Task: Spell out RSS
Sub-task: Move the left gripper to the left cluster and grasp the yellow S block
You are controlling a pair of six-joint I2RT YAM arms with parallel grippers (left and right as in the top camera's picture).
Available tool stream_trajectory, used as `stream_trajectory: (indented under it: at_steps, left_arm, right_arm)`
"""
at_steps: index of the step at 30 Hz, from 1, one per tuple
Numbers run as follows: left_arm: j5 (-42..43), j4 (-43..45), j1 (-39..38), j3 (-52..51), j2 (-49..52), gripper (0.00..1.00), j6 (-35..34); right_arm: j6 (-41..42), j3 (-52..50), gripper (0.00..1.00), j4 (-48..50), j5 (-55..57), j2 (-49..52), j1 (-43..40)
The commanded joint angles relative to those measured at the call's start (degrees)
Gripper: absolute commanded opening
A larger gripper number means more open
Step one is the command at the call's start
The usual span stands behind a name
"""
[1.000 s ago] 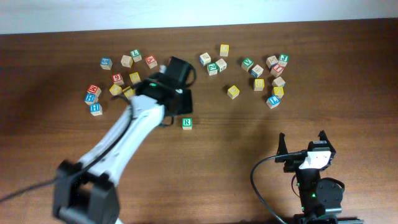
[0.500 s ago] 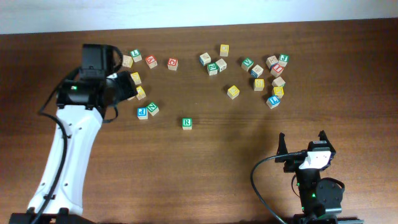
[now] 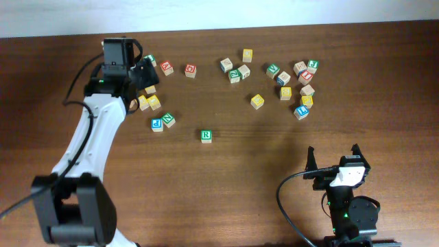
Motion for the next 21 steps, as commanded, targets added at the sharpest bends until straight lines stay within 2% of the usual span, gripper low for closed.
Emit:
stream_trajectory:
  at_steps: [1,13,16,21]
  left_arm:
    - [-0.66,3.69,0.15,0.57,3.26,0.79,0.72]
    - [-0.79,14.82,0.15,0.59,15.41,0.77,0.72]
    - [-1.73,16.74,0.15,0.59,17.14,0.71,0.72]
    - [-1.75,18.10,-0.31,0.59,19.52,0.69,0.70]
  right_arm:
    - [-0.09,-0.28,0.98,-0.46,0.11,-0.39,0.00]
    - [-0.09,-0.28,0.98,-0.46,0.11,-0.39,0.00]
    - [-0.09,-0.28,0.98,-0.46,0.11,-0.39,0.00]
    - [-0.09,-0.28,0.98,-0.46,0.11,-0.39,0.00]
